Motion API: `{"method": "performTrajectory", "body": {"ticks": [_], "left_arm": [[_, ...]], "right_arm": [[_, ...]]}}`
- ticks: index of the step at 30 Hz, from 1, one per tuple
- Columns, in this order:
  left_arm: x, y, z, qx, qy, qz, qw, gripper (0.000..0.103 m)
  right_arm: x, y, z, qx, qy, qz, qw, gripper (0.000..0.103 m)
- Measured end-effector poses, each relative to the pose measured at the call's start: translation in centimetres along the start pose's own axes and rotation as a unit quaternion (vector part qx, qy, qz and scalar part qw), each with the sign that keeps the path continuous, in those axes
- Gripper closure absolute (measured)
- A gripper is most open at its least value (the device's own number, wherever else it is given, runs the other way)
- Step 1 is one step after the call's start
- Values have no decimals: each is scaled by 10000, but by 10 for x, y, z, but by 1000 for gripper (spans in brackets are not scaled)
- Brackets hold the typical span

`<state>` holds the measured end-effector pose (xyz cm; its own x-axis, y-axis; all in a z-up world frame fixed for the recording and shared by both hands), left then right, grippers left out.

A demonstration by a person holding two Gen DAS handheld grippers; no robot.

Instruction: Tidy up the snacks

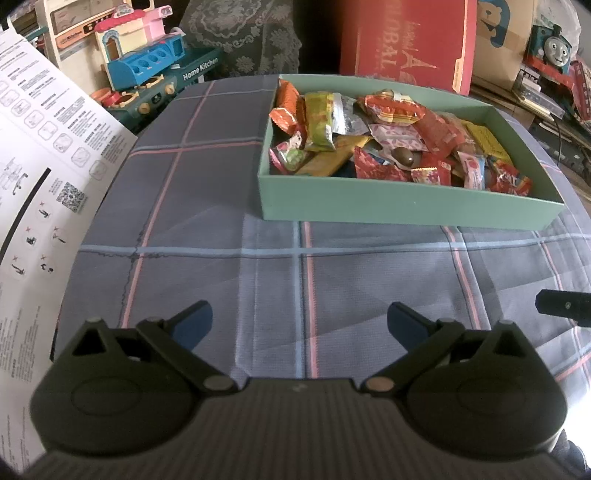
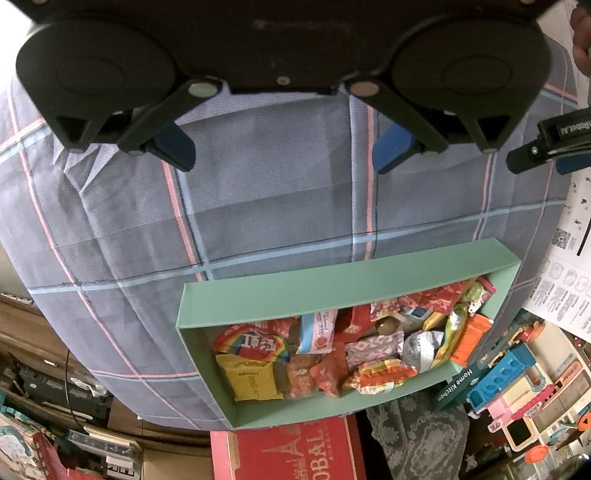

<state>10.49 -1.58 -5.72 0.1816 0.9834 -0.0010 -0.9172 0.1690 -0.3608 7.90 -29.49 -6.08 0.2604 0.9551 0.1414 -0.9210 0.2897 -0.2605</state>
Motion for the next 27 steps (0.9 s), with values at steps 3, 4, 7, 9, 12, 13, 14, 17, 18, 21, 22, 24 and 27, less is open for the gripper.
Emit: {"method": "performTrajectory", "body": {"ticks": [3, 4, 7, 9, 12, 13, 14, 17, 18, 21, 22, 24, 27], "left_arm": [[0, 0, 0, -4, -1, -7, 10000, 0], [0, 0, 0, -4, -2, -8, 10000, 0], [0, -1, 1, -15, -11, -7, 10000, 0], [2, -1, 3, -28, -17, -4, 10000, 0], [2, -2, 5, -58, -31, -8, 10000, 0], [3, -2, 6, -68, -36, -11, 10000, 0], [3, -2, 8, -77, -42, -14, 10000, 0], [3, -3, 11, -109, -62, -24, 9999, 0], [3, -3, 12, -119, -69, -23, 9999, 0], [2, -4, 14, -123, -102, -1, 9999, 0], [3, -4, 15, -127, -111, 11, 9999, 0], [3, -5, 16, -136, -114, 22, 9998, 0], [3, -5, 18, -168, -107, 33, 9998, 0]], "right_arm": [[0, -1, 1, -5, 0, 15, 10000, 0], [1, -1, 1, -8, 2, 18, 10000, 0], [1, -1, 2, -20, 8, 24, 10000, 0], [1, -2, 3, -35, 12, 26, 10000, 0], [1, -2, 5, -63, 24, 38, 10000, 0], [1, -3, 6, -74, 27, 39, 10000, 0], [1, -3, 7, -84, 32, 40, 10000, 0], [2, -4, 9, -116, 48, 46, 9999, 0], [3, -4, 10, -128, 49, 49, 9999, 0], [4, -4, 13, -164, 59, 68, 9998, 0], [4, -4, 13, -177, 64, 74, 9998, 0], [4, -4, 15, -201, 74, 70, 9997, 0], [3, -3, 17, -217, 89, 50, 9997, 0]]}}
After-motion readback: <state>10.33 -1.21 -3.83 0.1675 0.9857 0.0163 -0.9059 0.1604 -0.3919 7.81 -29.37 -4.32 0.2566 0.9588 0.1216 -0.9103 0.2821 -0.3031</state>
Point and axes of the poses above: each gripper's, at about its wrist camera, not at the fingertips, and z roughly against the way its jaws point, x to its left, y to its underside, the point moved 5 cm from there along -z, roughly the way its jaws point, and after that the axes turned 12 degrees about x, right-handed, at the moved point
